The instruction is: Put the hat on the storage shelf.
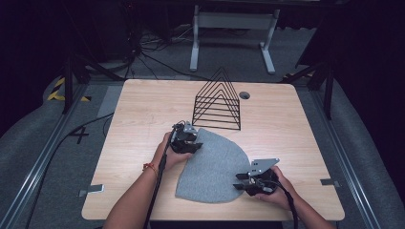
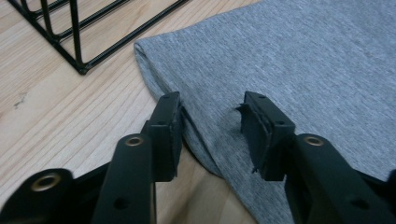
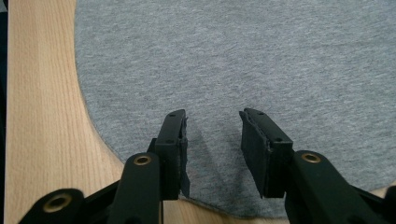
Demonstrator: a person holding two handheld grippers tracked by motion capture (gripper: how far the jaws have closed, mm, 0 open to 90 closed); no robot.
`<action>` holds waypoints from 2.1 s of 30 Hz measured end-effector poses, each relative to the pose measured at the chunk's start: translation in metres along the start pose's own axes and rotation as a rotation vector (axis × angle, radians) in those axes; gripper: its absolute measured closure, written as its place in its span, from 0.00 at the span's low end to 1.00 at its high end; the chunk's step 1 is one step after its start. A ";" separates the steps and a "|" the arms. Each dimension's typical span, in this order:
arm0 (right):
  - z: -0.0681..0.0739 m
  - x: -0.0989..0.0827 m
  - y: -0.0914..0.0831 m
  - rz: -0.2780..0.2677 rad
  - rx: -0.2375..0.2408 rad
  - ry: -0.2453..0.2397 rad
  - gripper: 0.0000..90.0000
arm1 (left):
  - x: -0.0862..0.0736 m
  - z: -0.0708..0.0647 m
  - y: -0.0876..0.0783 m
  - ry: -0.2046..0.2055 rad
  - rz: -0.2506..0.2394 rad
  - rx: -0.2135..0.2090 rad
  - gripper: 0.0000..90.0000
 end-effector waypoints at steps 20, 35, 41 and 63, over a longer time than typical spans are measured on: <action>-0.034 -0.010 -0.014 0.035 -0.143 0.069 0.67 | -0.028 -0.031 -0.035 0.076 0.131 -0.031 0.83; -0.075 -0.011 -0.019 0.044 -0.335 0.165 0.59 | -0.048 -0.071 -0.050 0.058 0.119 -0.107 0.81; -0.083 -0.012 -0.022 0.061 -0.393 0.156 0.61 | -0.047 -0.085 -0.051 0.074 0.125 -0.113 0.76; -0.058 -0.030 -0.039 0.109 -0.207 0.164 0.54 | -0.025 -0.026 -0.034 0.009 0.093 0.010 0.66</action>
Point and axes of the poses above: each handheld gripper's, and its own axes: y roughly forward along the jaws, x roughly out of its top, z roughly to its left, the point moved 5 cm from there along y, roughly forward along the jaws
